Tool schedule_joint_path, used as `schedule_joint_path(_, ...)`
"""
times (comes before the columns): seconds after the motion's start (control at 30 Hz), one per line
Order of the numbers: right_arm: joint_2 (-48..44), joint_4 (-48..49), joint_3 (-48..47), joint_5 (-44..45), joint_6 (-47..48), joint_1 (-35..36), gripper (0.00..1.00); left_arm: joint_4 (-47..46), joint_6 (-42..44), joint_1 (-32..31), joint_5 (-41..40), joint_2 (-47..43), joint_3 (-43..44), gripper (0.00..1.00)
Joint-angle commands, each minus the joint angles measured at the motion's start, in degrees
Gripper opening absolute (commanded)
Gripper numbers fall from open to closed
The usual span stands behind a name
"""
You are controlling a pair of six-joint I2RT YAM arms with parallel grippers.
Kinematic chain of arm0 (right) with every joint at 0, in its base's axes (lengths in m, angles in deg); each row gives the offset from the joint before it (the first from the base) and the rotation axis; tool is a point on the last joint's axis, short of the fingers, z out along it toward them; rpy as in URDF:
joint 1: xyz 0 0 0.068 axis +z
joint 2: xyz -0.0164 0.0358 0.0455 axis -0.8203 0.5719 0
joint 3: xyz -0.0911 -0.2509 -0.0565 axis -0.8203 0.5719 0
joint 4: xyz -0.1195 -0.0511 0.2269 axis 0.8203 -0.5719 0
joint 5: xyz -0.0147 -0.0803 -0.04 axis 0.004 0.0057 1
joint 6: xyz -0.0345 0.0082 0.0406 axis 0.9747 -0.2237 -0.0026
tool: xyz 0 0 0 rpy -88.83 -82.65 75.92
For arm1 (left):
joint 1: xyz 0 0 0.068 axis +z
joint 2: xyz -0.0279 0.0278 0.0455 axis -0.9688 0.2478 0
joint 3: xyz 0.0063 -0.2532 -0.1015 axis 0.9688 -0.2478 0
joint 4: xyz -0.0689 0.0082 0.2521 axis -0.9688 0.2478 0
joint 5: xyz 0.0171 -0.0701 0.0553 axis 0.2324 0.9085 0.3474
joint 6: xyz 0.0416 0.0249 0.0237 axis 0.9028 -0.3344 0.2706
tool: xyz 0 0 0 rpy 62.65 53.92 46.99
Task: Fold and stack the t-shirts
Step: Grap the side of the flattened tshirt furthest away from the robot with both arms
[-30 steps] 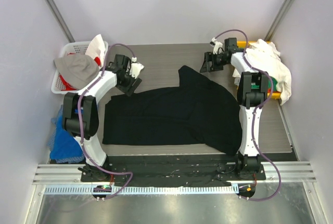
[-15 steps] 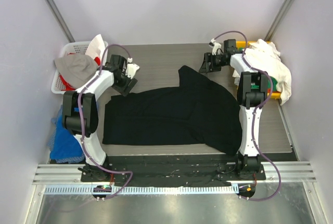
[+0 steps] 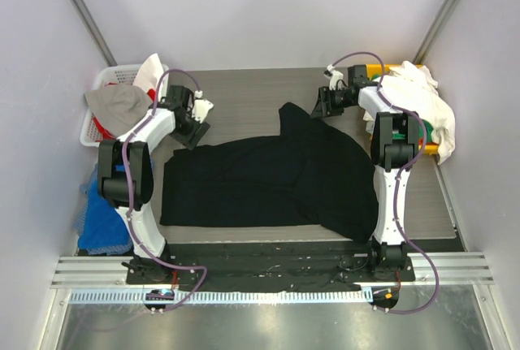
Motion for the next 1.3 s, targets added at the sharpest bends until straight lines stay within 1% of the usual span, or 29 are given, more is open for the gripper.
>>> schedule_joint_path(0.0, -2.6, -3.4, 2.3, -0.5, 0.8, 0.9, 0.56, 0.2, 0.9, 1.0, -0.4, 0.6, 2.7, 0.65)
schedule_joint_path(0.13, -3.5, -3.4, 2.6, -1.6, 0.5, 0.9, 0.63, 0.3, 1.0, 1.3, -0.1, 0.8, 2.8, 0.65)
schedule_joint_path(0.23, -4.0, -3.4, 2.8, -1.7, 0.5, 1.2, 0.62, 0.5, 0.9, 1.2, 0.0, 1.0, 3.0, 0.65)
schedule_joint_path(0.33, -4.3, -3.4, 3.6, -1.3, 1.0, 1.3, 0.6, 0.5, 1.3, 1.3, -0.1, 1.0, 2.8, 0.65)
schedule_joint_path(0.43, -4.1, -2.9, 4.0, -0.2, 1.5, 1.4, 0.52, 0.4, 1.6, 1.3, -0.7, 1.0, 2.5, 0.64)
schedule_joint_path(0.47, -4.0, -2.9, 3.9, -0.1, 1.5, 1.4, 0.37, 0.3, 1.6, 1.2, -0.8, 1.1, 2.6, 0.64)
schedule_joint_path(0.53, -3.8, -2.9, 3.6, 0.1, 1.6, 1.4, 0.24, 0.4, 1.6, 1.3, -0.6, 1.1, 2.4, 0.64)
schedule_joint_path(0.57, -3.5, -2.9, 3.4, 0.1, 1.5, 1.4, 0.14, 0.4, 1.7, 1.2, -0.7, 1.1, 2.4, 0.64)
schedule_joint_path(0.6, -3.5, -3.0, 3.2, 0.1, 1.5, 1.4, 0.11, 0.0, 1.7, 1.3, -0.8, 1.3, 2.4, 0.64)
schedule_joint_path(0.7, -3.7, -3.4, 3.3, 0.3, 1.8, 1.4, 0.08, -0.7, 2.1, 1.5, -0.8, 1.8, 2.7, 0.64)
schedule_joint_path(0.83, -3.7, -3.7, 3.2, 0.4, 2.0, 1.4, 0.08, 0.9, 2.9, 2.3, -0.8, 4.6, 7.2, 0.64)
schedule_joint_path(1.0, -3.9, -4.7, 3.5, 1.0, 3.2, 1.4, 0.08, 7.7, 4.5, 3.7, 2.1, 9.0, 13.9, 0.63)
schedule_joint_path(1.17, -4.4, -4.8, 4.1, 2.3, 3.8, 1.4, 0.08, 12.4, 6.6, 5.1, 3.6, 10.9, 15.9, 0.59)
schedule_joint_path(1.27, -4.8, -4.4, 4.4, 4.9, 4.4, 1.4, 0.06, 13.0, 7.2, 5.6, 5.1, 9.0, 14.6, 0.59)
